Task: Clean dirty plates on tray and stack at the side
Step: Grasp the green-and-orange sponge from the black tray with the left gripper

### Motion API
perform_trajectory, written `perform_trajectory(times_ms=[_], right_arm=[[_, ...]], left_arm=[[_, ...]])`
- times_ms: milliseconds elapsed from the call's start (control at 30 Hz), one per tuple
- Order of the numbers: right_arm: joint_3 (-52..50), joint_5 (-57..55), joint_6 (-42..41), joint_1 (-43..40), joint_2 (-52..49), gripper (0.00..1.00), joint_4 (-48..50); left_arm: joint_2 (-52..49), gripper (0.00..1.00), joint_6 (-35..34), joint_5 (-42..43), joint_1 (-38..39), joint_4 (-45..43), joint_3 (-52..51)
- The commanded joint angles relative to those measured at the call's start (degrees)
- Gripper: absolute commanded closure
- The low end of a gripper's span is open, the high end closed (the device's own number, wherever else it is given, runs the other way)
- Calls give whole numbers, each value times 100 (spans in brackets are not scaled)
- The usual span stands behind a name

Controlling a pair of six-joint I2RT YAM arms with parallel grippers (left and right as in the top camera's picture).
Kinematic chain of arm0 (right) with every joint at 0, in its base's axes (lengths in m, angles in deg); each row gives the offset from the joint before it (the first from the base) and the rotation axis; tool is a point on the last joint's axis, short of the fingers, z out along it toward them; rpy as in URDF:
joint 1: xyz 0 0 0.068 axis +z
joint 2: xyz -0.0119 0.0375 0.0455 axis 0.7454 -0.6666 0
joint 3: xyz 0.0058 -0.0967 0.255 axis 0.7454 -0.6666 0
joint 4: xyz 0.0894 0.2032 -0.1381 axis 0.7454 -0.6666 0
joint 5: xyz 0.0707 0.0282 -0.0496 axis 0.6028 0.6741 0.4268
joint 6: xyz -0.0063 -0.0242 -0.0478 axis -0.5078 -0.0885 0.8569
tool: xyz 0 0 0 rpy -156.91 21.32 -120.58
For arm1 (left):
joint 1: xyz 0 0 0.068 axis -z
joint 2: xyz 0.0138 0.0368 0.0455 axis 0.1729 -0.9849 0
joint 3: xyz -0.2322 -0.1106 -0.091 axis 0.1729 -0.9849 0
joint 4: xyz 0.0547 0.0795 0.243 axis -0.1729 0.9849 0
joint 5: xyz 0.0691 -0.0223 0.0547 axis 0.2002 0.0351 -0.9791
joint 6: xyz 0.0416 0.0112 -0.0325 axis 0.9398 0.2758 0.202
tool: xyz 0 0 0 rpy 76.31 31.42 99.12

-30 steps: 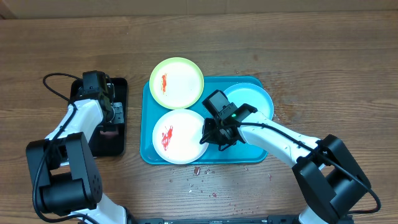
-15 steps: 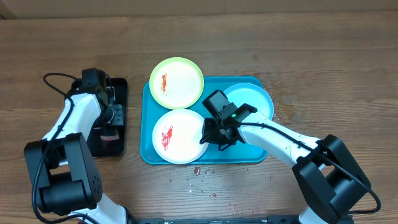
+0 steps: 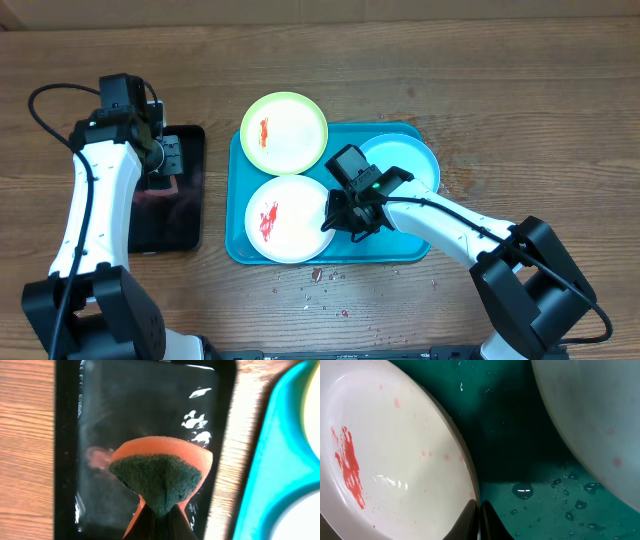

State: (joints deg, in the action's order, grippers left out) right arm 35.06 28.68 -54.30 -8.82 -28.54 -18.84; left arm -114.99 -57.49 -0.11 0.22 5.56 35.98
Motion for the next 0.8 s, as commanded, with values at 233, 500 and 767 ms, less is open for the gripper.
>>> perform_trajectory(times_ms=[233, 500, 767], right_arm=[[-20, -55, -2, 0, -17, 95, 37], [-20, -55, -4, 0, -17, 95, 39], [-20, -57, -4, 0, -17, 95, 42]], left_arm=[[-898, 96, -210, -612, 4, -1504, -632], [-1729, 96, -474, -638, 11, -1840, -706], [-2400, 96, -573, -581, 11, -1718, -706]])
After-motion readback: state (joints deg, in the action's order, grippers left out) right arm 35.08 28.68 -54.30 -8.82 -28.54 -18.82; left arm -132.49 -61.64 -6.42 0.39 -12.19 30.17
